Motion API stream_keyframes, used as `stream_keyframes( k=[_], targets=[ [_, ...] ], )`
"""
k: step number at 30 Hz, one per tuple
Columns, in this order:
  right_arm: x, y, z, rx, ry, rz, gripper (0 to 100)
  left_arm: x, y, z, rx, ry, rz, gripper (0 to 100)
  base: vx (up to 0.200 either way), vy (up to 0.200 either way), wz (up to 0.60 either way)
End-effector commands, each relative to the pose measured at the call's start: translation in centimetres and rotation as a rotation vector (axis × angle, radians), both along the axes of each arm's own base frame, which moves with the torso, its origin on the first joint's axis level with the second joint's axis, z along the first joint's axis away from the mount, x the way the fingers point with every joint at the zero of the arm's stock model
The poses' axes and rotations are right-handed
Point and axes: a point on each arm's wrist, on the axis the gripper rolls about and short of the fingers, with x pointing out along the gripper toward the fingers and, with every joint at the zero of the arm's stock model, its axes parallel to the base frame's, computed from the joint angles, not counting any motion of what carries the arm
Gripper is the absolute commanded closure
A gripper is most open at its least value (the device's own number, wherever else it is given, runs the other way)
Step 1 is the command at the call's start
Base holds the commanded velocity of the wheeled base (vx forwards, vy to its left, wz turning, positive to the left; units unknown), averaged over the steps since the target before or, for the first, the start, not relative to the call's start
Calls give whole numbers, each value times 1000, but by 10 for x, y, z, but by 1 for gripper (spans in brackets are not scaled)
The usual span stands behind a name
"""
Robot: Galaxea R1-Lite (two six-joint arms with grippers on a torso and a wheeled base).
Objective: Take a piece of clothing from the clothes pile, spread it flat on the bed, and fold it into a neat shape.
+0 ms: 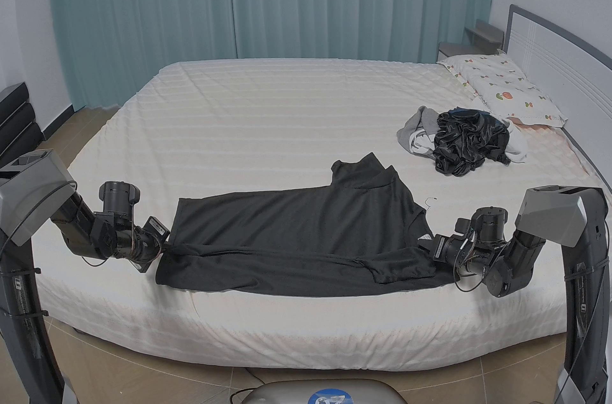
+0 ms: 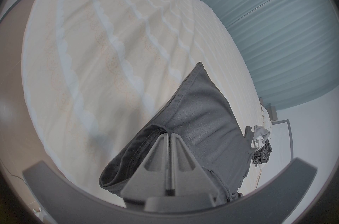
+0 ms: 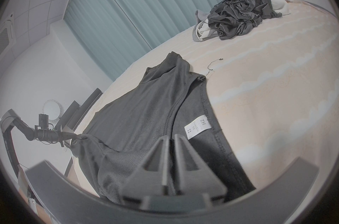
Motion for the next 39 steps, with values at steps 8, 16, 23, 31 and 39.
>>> stream_keyframes(
  k=[8, 16, 23, 31, 39],
  targets=[
    [4, -5, 6, 4, -39, -30, 100, 0, 0, 0, -1, 1, 1, 100, 0, 0, 0],
    [14, -9, 18, 27, -84, -97, 100, 0, 0, 0, 0, 2, 2, 100, 0, 0, 0],
    [25, -10, 23, 17, -122, -152, 100, 0, 0, 0, 0, 2, 2, 100, 0, 0, 0],
    [24, -10, 11, 9, -95, -162, 100, 0, 0, -1, -4, 2, 8, 100, 0, 0, 0],
    [27, -11, 10, 21, -102, -186, 100, 0, 1, 9, -39, -33, 48, 100, 0, 0, 0]
  ],
)
